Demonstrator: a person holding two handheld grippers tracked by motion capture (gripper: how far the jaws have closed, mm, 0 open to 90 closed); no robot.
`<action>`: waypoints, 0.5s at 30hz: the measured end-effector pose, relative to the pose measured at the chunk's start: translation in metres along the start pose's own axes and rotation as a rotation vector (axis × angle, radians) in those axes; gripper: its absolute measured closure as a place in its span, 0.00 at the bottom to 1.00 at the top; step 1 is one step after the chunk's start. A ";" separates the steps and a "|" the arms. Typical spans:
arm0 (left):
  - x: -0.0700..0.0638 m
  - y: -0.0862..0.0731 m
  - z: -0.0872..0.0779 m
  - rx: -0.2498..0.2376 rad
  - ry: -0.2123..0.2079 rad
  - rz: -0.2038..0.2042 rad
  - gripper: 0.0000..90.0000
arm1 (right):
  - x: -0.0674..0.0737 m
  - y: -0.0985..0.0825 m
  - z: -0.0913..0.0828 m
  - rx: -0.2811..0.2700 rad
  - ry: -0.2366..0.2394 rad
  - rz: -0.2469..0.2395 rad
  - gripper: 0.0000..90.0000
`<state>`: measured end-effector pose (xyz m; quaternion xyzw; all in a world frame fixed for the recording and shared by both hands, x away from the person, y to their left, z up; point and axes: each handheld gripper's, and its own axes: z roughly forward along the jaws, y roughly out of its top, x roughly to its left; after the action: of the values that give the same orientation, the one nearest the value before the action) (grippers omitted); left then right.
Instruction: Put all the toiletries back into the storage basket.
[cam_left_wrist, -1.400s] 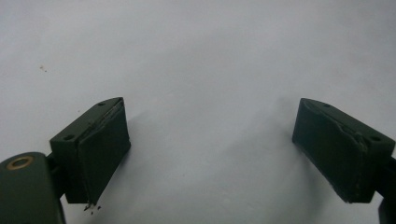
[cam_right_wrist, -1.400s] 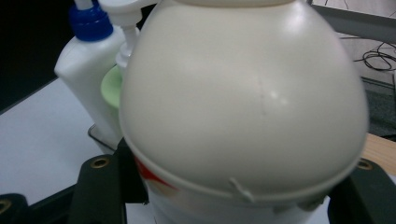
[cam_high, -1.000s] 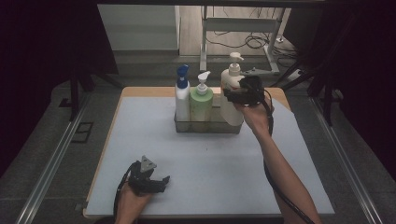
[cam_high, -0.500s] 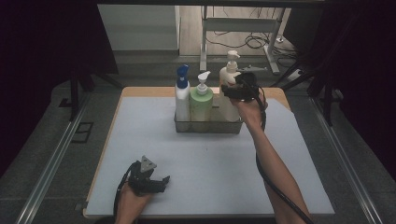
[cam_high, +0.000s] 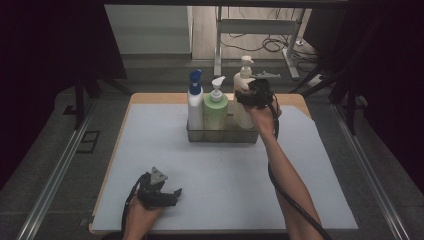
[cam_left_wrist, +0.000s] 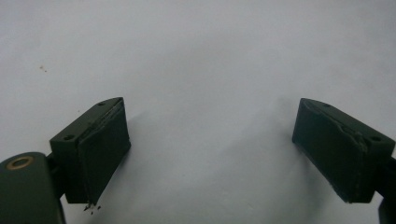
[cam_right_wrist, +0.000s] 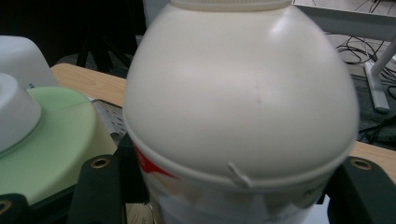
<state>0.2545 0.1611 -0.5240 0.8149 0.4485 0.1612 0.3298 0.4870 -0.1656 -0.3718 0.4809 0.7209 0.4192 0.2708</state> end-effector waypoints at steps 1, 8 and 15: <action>0.000 0.000 0.000 0.000 0.000 0.000 0.12 | 0.000 -0.001 0.001 0.000 0.001 -0.001 0.41; 0.000 0.000 0.000 0.000 0.000 -0.001 0.12 | 0.002 -0.012 0.007 0.005 0.004 -0.012 0.41; 0.000 0.000 0.000 0.000 0.000 -0.001 0.12 | 0.003 -0.022 0.010 0.018 0.007 -0.010 0.41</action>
<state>0.2544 0.1610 -0.5240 0.8148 0.4490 0.1611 0.3296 0.4834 -0.1636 -0.3962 0.4781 0.7281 0.4130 0.2659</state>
